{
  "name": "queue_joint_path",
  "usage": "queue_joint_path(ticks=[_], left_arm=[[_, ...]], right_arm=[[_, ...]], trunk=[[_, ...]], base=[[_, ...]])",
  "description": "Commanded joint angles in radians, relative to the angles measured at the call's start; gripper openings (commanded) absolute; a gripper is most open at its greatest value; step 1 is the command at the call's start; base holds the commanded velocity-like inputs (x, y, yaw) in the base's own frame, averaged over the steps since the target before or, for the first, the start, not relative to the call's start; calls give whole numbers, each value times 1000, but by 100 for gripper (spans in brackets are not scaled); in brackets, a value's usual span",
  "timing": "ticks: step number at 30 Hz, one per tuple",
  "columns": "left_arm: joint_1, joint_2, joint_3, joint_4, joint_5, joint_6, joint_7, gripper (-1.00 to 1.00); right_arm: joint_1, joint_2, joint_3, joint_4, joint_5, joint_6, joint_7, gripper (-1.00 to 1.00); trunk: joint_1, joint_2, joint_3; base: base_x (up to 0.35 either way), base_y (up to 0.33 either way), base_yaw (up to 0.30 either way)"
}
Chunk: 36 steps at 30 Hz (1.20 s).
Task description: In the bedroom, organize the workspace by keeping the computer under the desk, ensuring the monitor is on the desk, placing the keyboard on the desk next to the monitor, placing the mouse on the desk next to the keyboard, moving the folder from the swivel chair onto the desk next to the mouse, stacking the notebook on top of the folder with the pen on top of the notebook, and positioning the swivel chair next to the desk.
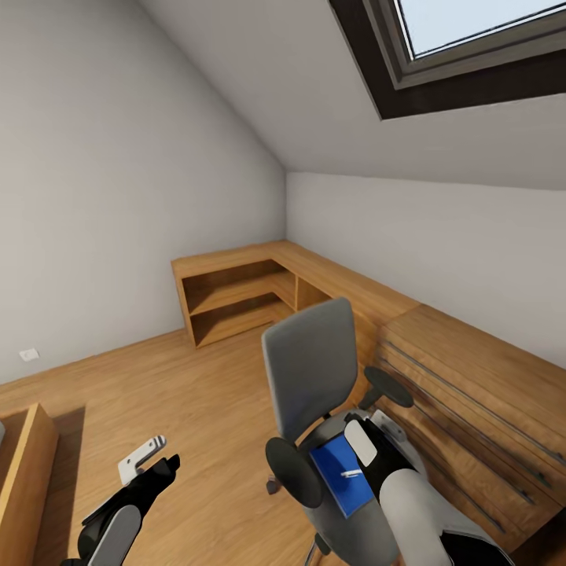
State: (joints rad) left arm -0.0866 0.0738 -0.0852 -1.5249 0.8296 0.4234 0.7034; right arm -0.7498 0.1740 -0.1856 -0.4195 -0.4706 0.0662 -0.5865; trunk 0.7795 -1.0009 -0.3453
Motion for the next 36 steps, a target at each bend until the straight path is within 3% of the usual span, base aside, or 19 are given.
queue_joint_path(ticks=[1,18,19,23,28,36], left_arm=[[-1,1,-1,-1,6,2,8,100],[-1,0,-2,-33,7,2,31,100],[-1,0,-3,-41,11,2,76,100],[-1,0,-3,-44,12,2,87,100],[-1,0,-4,-44,12,2,91,100],[-1,0,-3,-44,13,2,91,100]], right_arm=[[0,1,-2,-3,-2,5,-4,100],[0,1,-2,28,-47,5,-10,100],[0,1,-2,29,-52,6,-18,100],[0,1,-2,30,-53,6,-59,100],[0,1,-2,27,-54,-1,-176,100],[0,1,-2,25,-54,-37,-201,100]], trunk=[[4,-8,-5],[69,-127,-58],[73,-134,-61],[88,-162,-73],[108,-197,-89],[138,-253,-114]], base=[[0,0,0],[0,0,0],[0,0,0],[0,0,0],[0,0,0],[0,0,0]])
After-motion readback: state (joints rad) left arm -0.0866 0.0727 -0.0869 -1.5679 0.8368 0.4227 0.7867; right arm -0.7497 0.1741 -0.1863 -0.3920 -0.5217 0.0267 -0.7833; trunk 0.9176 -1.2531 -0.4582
